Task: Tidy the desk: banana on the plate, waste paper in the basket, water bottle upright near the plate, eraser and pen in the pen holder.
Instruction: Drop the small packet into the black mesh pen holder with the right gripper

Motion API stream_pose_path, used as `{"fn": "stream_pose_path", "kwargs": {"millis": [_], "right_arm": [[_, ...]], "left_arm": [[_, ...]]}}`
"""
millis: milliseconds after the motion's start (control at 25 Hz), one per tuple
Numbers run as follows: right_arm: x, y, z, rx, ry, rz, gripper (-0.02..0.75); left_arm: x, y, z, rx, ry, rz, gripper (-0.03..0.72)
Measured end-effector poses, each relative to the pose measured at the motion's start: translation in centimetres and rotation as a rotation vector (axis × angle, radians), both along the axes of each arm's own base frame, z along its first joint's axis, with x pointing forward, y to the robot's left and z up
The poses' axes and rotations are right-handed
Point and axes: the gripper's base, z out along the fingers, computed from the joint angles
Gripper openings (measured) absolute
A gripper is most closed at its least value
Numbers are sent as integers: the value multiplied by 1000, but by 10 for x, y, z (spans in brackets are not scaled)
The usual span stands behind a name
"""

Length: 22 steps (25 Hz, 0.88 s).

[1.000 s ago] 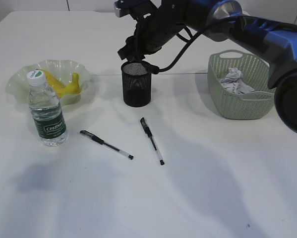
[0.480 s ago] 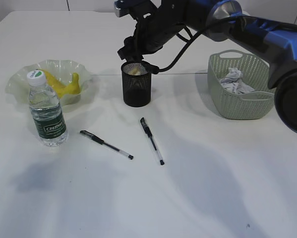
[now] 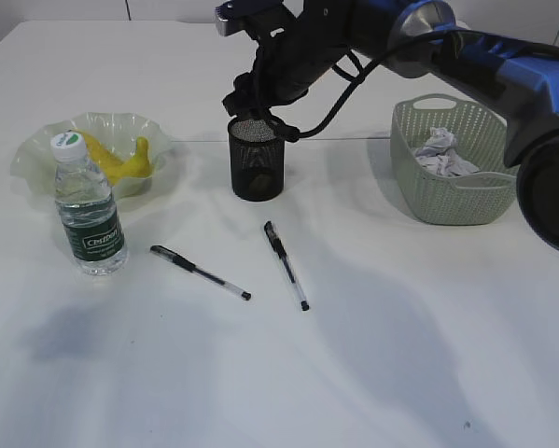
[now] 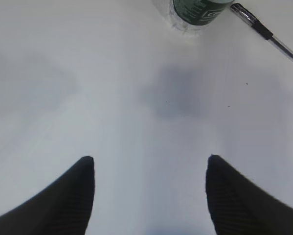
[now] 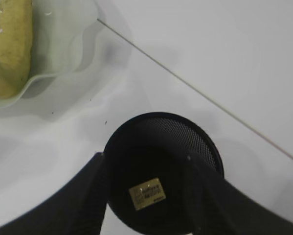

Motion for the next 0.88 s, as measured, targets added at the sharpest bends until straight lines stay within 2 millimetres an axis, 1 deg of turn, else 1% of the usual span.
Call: {"fn": "stream_pose_path", "kwargs": {"millis": [200,320,480,640,880], "right_arm": [[-10,-3,-5,-26,147,-17,375],[-16,-5,0,-26,224,-47,375],[-23,-10,12,-54,296,-97,375],[-23,-15,29,-49,277,-156,375],[-29,-12,44,12,282,-234,375]], "left_arm": [[1,0,0,0,-9,1,498],[2,0,1,0,-20,3,498],[1,0,1,0,-15,2,498],[0,0,0,0,1,0,498],[-1,0,-1,0,14,-2,497]]}}
